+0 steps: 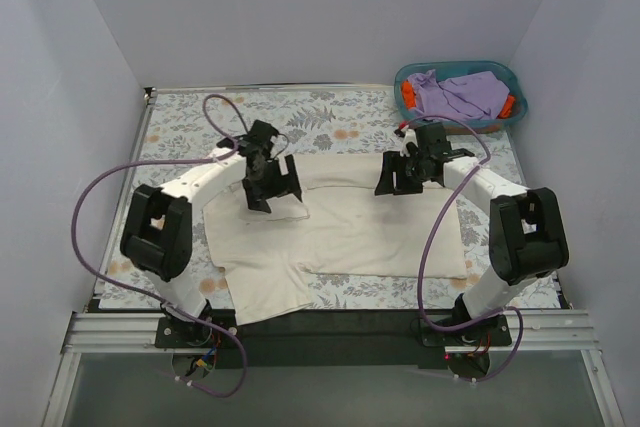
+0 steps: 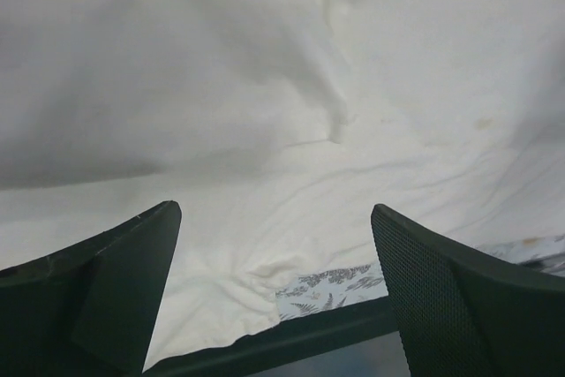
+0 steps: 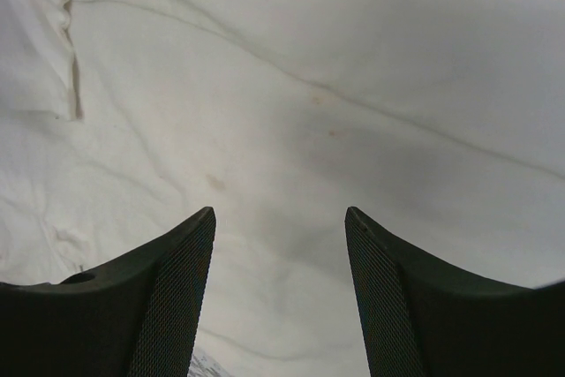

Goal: Fold and stack the t-shirts
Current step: Fold the tshirt

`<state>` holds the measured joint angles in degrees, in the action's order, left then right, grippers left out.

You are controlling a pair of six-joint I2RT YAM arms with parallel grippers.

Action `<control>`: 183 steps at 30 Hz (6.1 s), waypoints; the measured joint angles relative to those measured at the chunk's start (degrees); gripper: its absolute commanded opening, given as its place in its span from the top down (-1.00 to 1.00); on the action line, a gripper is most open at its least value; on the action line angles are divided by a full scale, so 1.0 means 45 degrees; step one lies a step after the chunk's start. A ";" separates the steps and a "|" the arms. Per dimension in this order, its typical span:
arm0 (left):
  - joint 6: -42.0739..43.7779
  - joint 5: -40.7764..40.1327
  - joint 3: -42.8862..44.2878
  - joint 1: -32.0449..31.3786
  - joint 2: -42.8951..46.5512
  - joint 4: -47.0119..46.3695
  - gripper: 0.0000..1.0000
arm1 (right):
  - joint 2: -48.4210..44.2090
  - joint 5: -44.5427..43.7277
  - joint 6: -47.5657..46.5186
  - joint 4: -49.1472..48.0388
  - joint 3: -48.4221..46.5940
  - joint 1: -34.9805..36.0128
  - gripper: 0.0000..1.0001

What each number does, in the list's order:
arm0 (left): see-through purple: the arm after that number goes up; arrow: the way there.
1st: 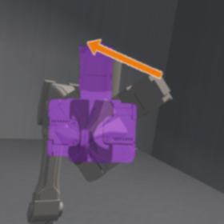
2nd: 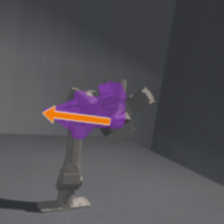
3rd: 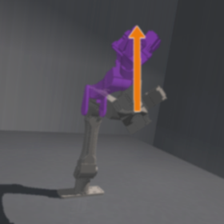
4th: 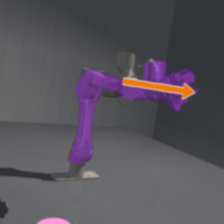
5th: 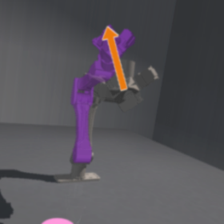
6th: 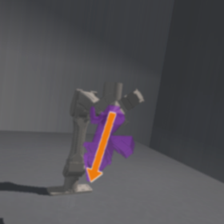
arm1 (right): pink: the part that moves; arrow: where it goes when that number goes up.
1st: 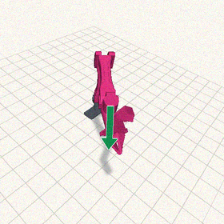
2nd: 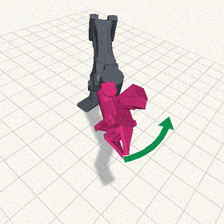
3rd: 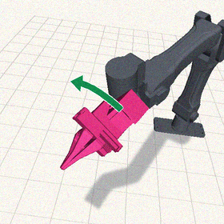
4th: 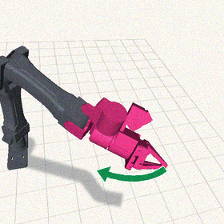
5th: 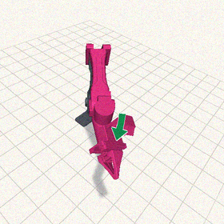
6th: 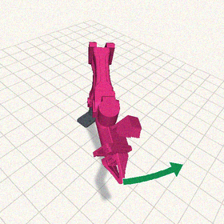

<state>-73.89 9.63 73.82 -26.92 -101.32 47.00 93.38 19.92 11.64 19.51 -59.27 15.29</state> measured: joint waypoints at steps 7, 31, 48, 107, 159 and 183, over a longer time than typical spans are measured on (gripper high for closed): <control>-0.0869 -0.0262 -0.3502 0.2997 0.3818 -0.2157 -0.63 | 0.0539 0.1302 0.0933 -0.1025 -0.0233 0.1341 -0.11; 0.0243 0.0758 -0.7019 0.4862 0.4750 -0.6766 -0.50 | 0.5139 0.3303 0.4585 -0.4726 -0.2419 0.4206 0.17; 0.0782 0.1846 -0.7558 0.4862 0.4347 -0.7339 -0.11 | 0.5707 0.3716 0.5042 -0.5124 -0.2671 0.4566 0.26; -0.0185 0.0967 -0.5493 0.4891 0.3521 -0.1894 0.19 | 0.5367 0.2191 0.2560 -0.1069 -0.4386 0.4571 0.12; -0.1171 -0.0301 -0.0534 0.8213 -0.1360 -0.4843 0.07 | 0.3662 -0.0374 0.2317 -0.1350 -0.2934 -0.5115 0.07; -0.1792 -0.1059 -0.0568 0.7970 -0.0656 -0.4269 0.24 | 0.4473 0.0189 0.2589 -0.1802 -0.3099 -0.5115 0.09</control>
<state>-81.95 4.86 71.26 8.95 -104.27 27.79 113.51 20.78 23.29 11.40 -73.21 -7.73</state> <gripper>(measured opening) 0.378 0.456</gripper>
